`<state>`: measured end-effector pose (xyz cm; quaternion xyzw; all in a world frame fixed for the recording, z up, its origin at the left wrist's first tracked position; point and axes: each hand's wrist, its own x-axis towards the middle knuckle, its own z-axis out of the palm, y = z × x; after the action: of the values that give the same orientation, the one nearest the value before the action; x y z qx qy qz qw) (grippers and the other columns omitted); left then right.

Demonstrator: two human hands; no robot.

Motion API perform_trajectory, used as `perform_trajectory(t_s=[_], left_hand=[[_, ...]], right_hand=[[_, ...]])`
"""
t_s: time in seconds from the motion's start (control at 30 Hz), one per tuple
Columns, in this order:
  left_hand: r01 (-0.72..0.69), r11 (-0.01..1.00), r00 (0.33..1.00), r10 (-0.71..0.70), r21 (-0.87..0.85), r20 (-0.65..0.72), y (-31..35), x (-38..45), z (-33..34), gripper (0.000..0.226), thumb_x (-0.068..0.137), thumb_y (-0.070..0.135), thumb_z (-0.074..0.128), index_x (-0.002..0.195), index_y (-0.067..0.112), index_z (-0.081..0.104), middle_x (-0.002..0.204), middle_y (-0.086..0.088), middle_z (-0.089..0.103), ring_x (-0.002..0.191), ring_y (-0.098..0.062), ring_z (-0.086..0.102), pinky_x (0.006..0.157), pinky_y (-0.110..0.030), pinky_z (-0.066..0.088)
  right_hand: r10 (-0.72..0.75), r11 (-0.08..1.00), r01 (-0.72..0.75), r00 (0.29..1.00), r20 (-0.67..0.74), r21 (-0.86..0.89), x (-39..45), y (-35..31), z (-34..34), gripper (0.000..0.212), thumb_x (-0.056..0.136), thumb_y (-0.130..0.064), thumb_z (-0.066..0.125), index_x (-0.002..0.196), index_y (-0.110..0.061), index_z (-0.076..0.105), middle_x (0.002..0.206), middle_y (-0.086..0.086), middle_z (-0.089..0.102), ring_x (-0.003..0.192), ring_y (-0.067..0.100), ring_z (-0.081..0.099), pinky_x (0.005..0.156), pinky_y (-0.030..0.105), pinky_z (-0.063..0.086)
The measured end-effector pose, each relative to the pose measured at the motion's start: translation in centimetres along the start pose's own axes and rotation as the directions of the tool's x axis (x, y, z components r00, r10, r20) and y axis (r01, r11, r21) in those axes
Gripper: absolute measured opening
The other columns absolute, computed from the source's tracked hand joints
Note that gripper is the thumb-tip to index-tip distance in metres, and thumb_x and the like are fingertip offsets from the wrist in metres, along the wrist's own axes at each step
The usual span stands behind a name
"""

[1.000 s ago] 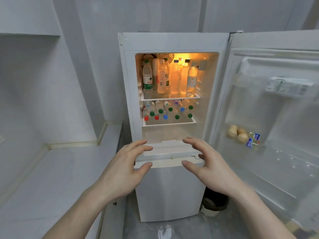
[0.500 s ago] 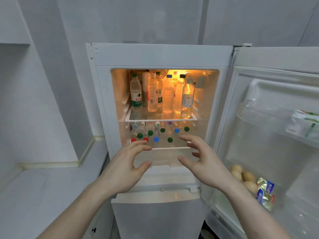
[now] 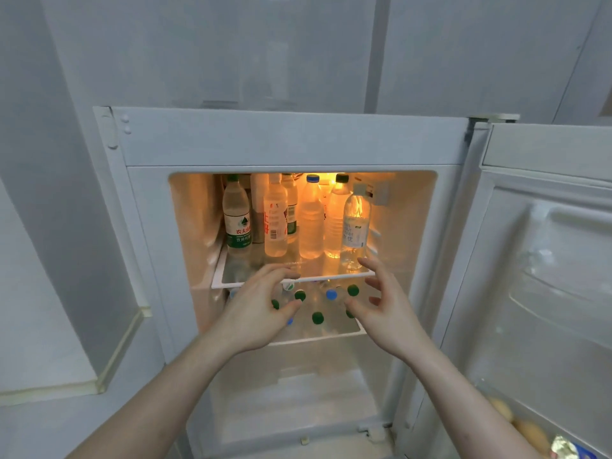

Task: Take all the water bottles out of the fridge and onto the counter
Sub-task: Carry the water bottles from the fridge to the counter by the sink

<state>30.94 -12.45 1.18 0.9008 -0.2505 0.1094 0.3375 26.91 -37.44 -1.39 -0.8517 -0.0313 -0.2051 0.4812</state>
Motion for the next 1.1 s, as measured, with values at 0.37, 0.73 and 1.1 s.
perform_trajectory(t_s=[0.37,0.73,1.1], left_hand=[[0.08,0.983,0.996,-0.073,-0.164,0.047,-3.4,10.8,3.5,0.067,0.091,0.04,0.072,0.149,0.032,0.039,0.155,0.009,0.038,0.132,-0.011,0.048,0.109,-0.035,0.046],[0.024,0.985,0.998,-0.033,-0.171,-0.054,-4.0,16.2,5.7,0.06,0.091,0.04,0.07,0.144,0.03,0.044,0.145,0.001,0.048,0.137,-0.02,0.043,0.114,-0.046,0.041],[-0.098,0.984,0.989,0.08,-0.148,-0.122,-1.4,19.5,4.9,0.043,0.095,0.012,0.066,0.097,0.044,0.038,0.097,0.031,0.041,0.091,0.013,0.047,0.075,0.006,0.03]], right_hand=[[0.071,0.996,-0.08,0.969,-0.235,-0.029,9.9,3.2,4.1,0.081,0.085,-0.032,0.079,0.151,-0.043,0.034,0.154,-0.014,0.048,0.14,0.013,0.046,0.114,0.052,0.047],[0.126,0.991,-0.137,0.932,-0.339,-0.007,15.3,5.5,4.9,0.071,0.086,-0.024,0.082,0.145,-0.025,0.043,0.125,-0.014,0.054,0.114,0.009,0.057,0.085,0.023,0.047],[0.191,0.981,-0.194,0.916,-0.352,0.027,17.9,8.2,6.3,0.066,0.082,-0.024,0.084,0.136,-0.025,0.047,0.12,-0.004,0.063,0.109,0.014,0.064,0.082,0.03,0.057]])
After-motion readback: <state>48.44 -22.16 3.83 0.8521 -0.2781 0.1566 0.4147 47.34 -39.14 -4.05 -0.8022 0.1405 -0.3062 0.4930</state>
